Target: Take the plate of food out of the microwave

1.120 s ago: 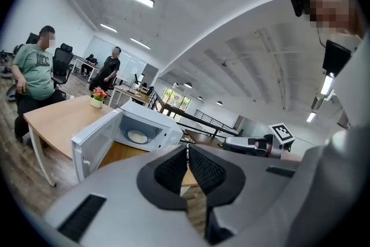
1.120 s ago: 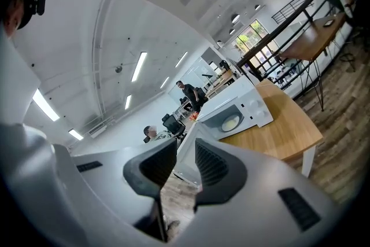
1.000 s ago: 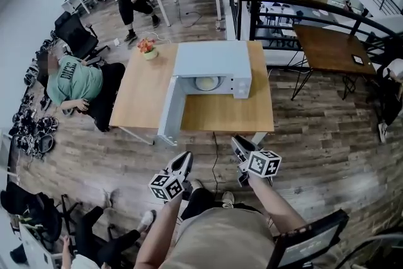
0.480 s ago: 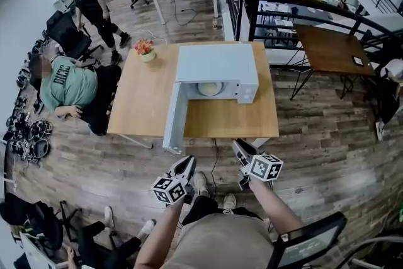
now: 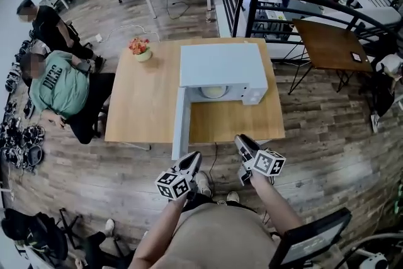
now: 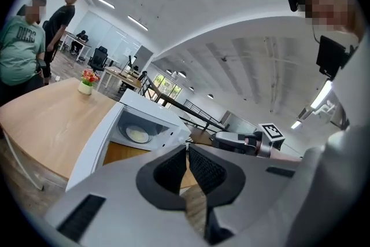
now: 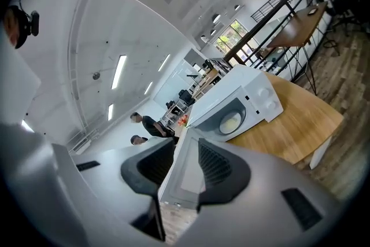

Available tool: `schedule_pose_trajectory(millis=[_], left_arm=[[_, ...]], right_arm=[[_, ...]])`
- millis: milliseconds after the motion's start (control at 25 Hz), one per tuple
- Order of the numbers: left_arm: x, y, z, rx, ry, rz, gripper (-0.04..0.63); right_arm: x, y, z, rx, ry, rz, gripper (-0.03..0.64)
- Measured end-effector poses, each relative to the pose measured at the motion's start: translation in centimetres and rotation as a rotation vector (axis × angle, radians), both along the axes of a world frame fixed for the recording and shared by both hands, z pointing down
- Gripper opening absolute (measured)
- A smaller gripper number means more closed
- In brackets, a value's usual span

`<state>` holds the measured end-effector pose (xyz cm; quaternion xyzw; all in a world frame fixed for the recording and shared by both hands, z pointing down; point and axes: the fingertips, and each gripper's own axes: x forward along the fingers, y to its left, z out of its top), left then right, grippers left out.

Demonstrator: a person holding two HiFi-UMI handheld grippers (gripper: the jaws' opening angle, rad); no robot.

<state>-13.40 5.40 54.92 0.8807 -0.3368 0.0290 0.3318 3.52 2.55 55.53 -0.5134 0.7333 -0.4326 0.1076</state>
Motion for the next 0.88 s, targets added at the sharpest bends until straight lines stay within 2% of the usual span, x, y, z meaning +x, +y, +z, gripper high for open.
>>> schedule_pose_trajectory(millis=[320, 400, 440, 640, 880], left_arm=[[-1.4, -4.9, 0.7, -0.002, 0.021, 0.067, 0.006], [-1.3, -5.8, 0.5, 0.011, 0.019, 0.083, 0.006], [-1.2, -6.2, 0.4, 0.019, 0.019, 0.089, 0.006], [-1.0, -8.0, -0.4, 0.081, 0.003, 0.12, 0.006], [-0.1, -8.4, -1.1, 0.099, 0.009, 0.132, 0.006]], right_arm=[[-2.2, -3.8, 0.4, -0.028, 0.007, 0.067, 0.114], [-2.2, -4.3, 0.6, -0.034, 0.005, 0.086, 0.121], [-2.2, -4.5, 0.7, -0.038, 0.005, 0.094, 0.152], [-3.1, -6.1, 0.8, -0.049, -0.004, 0.119, 0.153], [-2.9, -7.3, 1.3, -0.059, 0.0, 0.127, 0.153]])
